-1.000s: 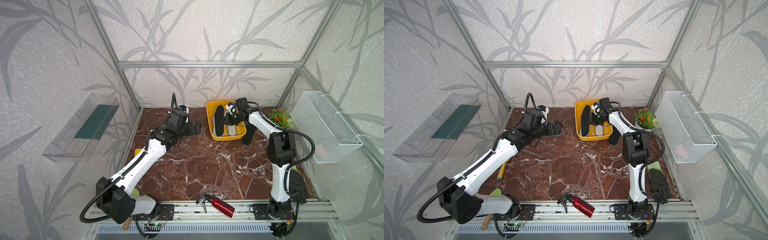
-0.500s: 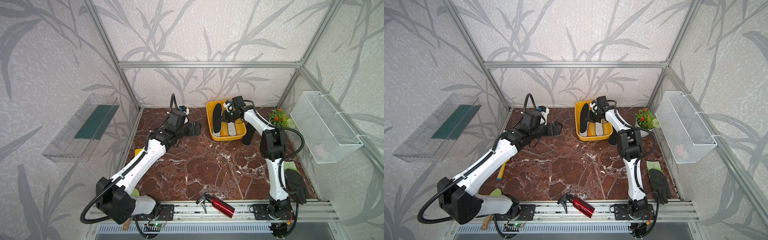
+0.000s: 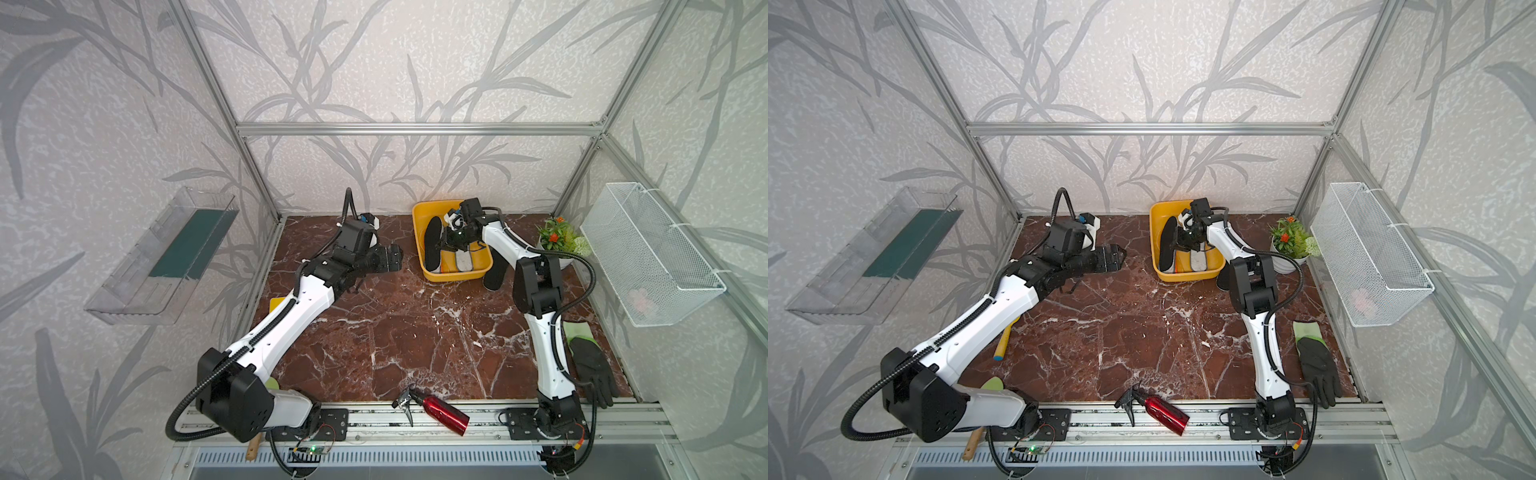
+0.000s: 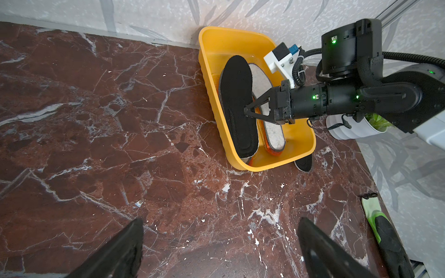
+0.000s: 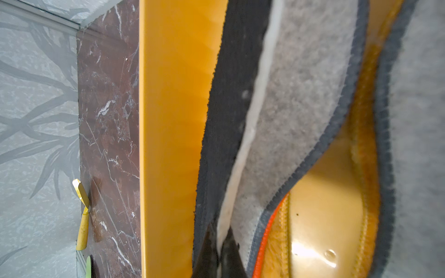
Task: Put the insoles into the storage box
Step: Place the insole in the storage box.
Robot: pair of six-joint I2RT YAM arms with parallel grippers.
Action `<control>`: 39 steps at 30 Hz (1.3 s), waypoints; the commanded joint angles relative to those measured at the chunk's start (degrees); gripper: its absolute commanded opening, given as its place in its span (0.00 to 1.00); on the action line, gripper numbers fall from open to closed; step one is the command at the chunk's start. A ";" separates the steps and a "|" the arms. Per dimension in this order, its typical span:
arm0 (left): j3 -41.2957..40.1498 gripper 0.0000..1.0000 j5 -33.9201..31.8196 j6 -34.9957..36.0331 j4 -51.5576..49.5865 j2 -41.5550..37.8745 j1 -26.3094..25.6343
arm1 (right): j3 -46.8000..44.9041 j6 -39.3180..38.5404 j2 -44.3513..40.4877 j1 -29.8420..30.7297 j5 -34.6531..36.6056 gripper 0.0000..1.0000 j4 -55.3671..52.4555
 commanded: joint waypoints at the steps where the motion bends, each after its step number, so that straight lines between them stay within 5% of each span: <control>1: 1.81 0.98 0.45 0.84 -0.65 0.62 0.20 | 2.94 -0.62 1.88 0.22 -0.27 0.00 -2.51; 16: 2.55 0.98 0.66 0.75 -1.31 1.27 0.28 | 7.88 -1.52 6.26 0.00 1.95 0.00 -8.51; 27: 3.18 0.98 1.07 0.70 -1.52 1.71 0.34 | 9.43 -1.80 5.98 -0.30 3.19 0.23 -11.27; 39: 3.01 0.98 1.48 0.52 -1.40 1.83 0.31 | 11.87 -2.27 5.01 -0.30 4.71 0.32 -15.78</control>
